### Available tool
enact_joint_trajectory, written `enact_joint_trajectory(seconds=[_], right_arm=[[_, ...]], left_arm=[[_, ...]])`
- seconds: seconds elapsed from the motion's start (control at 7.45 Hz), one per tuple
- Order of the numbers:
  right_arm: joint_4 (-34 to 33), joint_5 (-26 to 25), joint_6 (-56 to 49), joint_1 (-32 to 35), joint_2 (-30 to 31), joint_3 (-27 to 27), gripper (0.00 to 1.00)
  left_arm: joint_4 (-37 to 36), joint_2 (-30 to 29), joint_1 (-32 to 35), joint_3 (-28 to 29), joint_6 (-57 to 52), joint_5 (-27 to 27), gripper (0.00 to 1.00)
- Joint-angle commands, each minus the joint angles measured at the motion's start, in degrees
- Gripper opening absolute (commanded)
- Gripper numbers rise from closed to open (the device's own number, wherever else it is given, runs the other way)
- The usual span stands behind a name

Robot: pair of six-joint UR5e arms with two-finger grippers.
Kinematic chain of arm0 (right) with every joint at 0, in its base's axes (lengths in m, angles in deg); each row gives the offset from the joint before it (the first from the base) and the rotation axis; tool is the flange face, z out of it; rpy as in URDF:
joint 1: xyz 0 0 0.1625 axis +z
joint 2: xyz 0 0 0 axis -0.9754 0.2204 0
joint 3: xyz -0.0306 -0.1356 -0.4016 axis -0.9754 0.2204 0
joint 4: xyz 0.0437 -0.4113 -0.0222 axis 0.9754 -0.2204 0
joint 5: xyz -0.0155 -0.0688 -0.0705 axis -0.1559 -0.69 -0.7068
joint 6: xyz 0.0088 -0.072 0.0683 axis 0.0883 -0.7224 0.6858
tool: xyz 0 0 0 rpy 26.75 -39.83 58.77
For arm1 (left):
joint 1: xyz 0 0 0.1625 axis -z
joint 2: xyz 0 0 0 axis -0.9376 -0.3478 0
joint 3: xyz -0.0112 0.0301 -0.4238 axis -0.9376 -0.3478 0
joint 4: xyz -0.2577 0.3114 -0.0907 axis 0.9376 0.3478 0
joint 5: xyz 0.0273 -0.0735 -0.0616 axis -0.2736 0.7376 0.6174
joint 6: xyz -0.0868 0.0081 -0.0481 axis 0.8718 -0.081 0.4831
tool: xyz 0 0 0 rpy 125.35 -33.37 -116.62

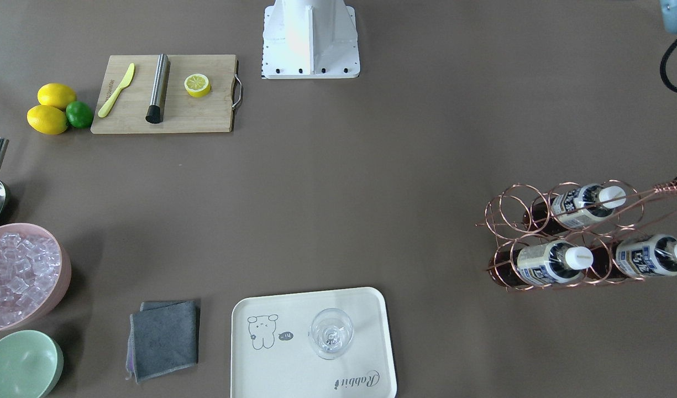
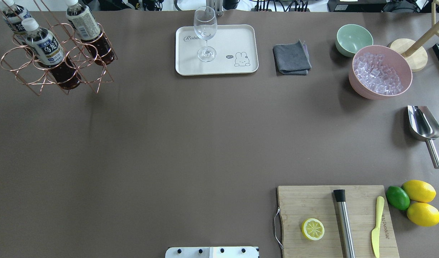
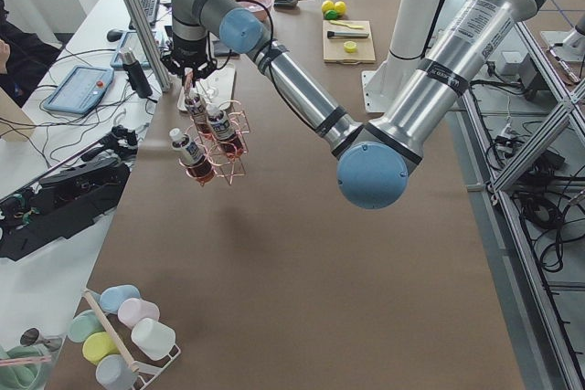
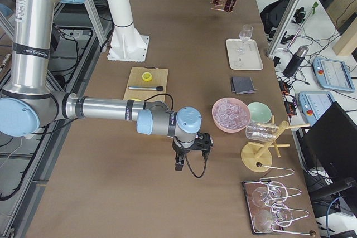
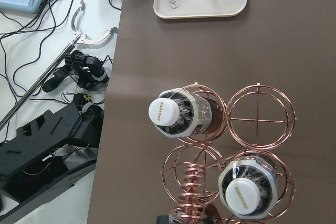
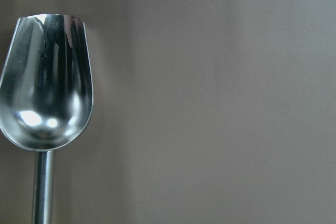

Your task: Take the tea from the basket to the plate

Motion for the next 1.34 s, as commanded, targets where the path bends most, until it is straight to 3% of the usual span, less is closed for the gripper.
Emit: enact_joint_trajectory(seconds=[0.0,0.4,0.81,1.21], right_arm=[[0.0,0.1,0.0,0.0,-0.1,0.0,1.0],[0.0,0.2,0.0,0.0,-0.1,0.3,1.0],[0.0,0.2,0.0,0.0,0.0,0.5,1.0],[0.3,0.4,0.0,0.1,0.0,0.4,0.99]], left_arm=[[-3.1,3.1,-4.3,-10.4,8.3,-0.5,0.0],[-3.0,2.9,-13.9,-16.6,25.6,-0.8,0.0],[-3.0,-7.7,-30.1,-16.0,38.2,-10.4,0.0],[-3.1,-13.6,-39.8,-15.1,44.3,-15.6,0.0]])
